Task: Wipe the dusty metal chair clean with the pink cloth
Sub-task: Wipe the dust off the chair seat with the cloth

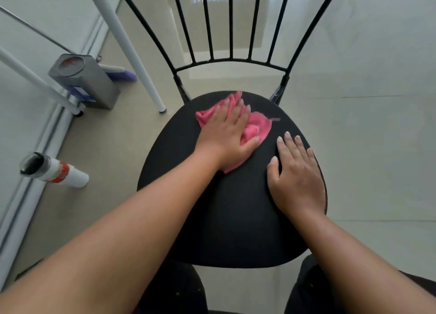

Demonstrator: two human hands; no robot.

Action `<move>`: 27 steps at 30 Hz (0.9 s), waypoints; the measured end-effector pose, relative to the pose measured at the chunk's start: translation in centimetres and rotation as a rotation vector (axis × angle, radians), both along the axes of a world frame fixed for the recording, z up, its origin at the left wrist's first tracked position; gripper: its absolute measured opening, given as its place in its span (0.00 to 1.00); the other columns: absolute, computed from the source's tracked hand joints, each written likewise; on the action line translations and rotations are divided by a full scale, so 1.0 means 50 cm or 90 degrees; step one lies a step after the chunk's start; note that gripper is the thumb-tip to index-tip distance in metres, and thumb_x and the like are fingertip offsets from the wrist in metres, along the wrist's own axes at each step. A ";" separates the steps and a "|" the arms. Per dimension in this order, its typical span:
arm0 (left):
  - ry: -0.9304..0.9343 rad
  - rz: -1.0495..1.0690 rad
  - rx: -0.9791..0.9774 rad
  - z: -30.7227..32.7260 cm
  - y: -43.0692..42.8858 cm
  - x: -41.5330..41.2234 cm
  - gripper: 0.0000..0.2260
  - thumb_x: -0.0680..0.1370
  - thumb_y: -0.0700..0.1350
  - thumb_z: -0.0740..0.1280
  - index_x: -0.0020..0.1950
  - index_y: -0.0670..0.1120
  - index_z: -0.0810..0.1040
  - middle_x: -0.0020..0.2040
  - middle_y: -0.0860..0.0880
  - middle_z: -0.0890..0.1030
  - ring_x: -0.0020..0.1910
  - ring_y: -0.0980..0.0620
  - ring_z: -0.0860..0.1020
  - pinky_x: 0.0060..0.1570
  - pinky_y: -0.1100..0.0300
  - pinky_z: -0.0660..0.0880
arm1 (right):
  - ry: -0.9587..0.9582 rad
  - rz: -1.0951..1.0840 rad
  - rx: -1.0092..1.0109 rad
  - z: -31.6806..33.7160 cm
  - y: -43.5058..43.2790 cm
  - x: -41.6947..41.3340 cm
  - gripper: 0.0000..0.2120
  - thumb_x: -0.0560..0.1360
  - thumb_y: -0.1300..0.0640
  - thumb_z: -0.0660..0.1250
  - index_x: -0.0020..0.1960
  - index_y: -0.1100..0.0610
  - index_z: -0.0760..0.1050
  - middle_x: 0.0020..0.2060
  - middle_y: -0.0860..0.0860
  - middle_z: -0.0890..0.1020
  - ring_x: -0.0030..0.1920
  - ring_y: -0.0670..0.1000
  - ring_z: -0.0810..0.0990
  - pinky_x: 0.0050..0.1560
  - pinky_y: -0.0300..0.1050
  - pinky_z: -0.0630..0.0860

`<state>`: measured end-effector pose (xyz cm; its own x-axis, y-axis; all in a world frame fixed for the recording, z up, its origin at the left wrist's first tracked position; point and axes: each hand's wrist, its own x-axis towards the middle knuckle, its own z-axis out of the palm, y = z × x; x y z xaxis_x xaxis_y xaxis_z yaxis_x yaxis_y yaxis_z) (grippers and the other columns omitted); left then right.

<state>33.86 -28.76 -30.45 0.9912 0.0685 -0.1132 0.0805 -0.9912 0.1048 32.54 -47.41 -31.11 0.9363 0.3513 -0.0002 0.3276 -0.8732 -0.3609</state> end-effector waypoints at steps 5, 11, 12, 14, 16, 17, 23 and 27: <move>0.006 -0.012 -0.055 0.007 -0.078 -0.196 0.34 0.79 0.66 0.47 0.80 0.53 0.45 0.80 0.52 0.40 0.76 0.52 0.33 0.75 0.51 0.34 | 0.019 -0.062 0.169 0.012 -0.010 -0.004 0.20 0.82 0.56 0.56 0.73 0.59 0.69 0.74 0.54 0.68 0.77 0.49 0.59 0.77 0.45 0.51; -0.150 0.197 -0.196 0.033 -0.004 -0.242 0.27 0.80 0.57 0.52 0.78 0.49 0.59 0.79 0.48 0.58 0.78 0.49 0.51 0.76 0.49 0.47 | -0.008 -0.057 0.112 0.033 0.011 -0.014 0.22 0.80 0.51 0.57 0.72 0.57 0.71 0.74 0.56 0.68 0.77 0.55 0.59 0.77 0.53 0.53; -0.141 0.239 -0.202 0.025 0.018 -0.254 0.27 0.80 0.56 0.51 0.77 0.47 0.60 0.78 0.47 0.59 0.78 0.48 0.53 0.76 0.49 0.47 | -0.030 -0.030 0.081 0.040 0.034 -0.022 0.24 0.80 0.49 0.55 0.73 0.55 0.69 0.75 0.56 0.67 0.77 0.56 0.57 0.77 0.55 0.51; -0.103 0.258 -0.178 0.006 0.044 -0.272 0.25 0.82 0.52 0.51 0.77 0.44 0.60 0.78 0.45 0.59 0.78 0.48 0.54 0.76 0.49 0.48 | -0.019 0.099 0.006 0.042 0.092 -0.050 0.27 0.80 0.44 0.52 0.77 0.48 0.60 0.78 0.54 0.58 0.79 0.56 0.48 0.78 0.57 0.44; -0.098 0.231 -0.135 -0.011 0.048 -0.273 0.22 0.83 0.47 0.52 0.77 0.44 0.61 0.78 0.43 0.59 0.78 0.46 0.53 0.76 0.48 0.48 | 0.007 0.222 -0.067 0.027 0.132 -0.092 0.28 0.80 0.39 0.49 0.79 0.41 0.51 0.80 0.52 0.47 0.79 0.55 0.41 0.77 0.59 0.41; -0.101 0.226 -0.128 -0.013 0.046 -0.272 0.22 0.82 0.45 0.53 0.77 0.44 0.62 0.78 0.43 0.59 0.78 0.45 0.53 0.76 0.48 0.48 | 0.015 0.244 -0.087 0.021 0.129 -0.113 0.28 0.80 0.37 0.47 0.79 0.40 0.49 0.80 0.51 0.44 0.79 0.54 0.39 0.77 0.59 0.41; -0.097 0.225 -0.077 -0.013 0.040 -0.274 0.23 0.81 0.44 0.55 0.77 0.46 0.61 0.78 0.44 0.58 0.78 0.45 0.54 0.76 0.47 0.49 | 0.009 0.234 -0.154 0.019 -0.080 -0.156 0.29 0.78 0.34 0.44 0.78 0.36 0.48 0.79 0.47 0.40 0.79 0.50 0.39 0.77 0.57 0.38; -0.097 0.222 -0.079 -0.020 0.043 -0.272 0.23 0.82 0.46 0.54 0.77 0.46 0.61 0.79 0.44 0.58 0.78 0.46 0.53 0.76 0.48 0.49 | 0.038 0.044 -0.184 0.015 -0.022 -0.007 0.32 0.78 0.42 0.42 0.80 0.49 0.44 0.78 0.51 0.35 0.78 0.54 0.35 0.77 0.57 0.37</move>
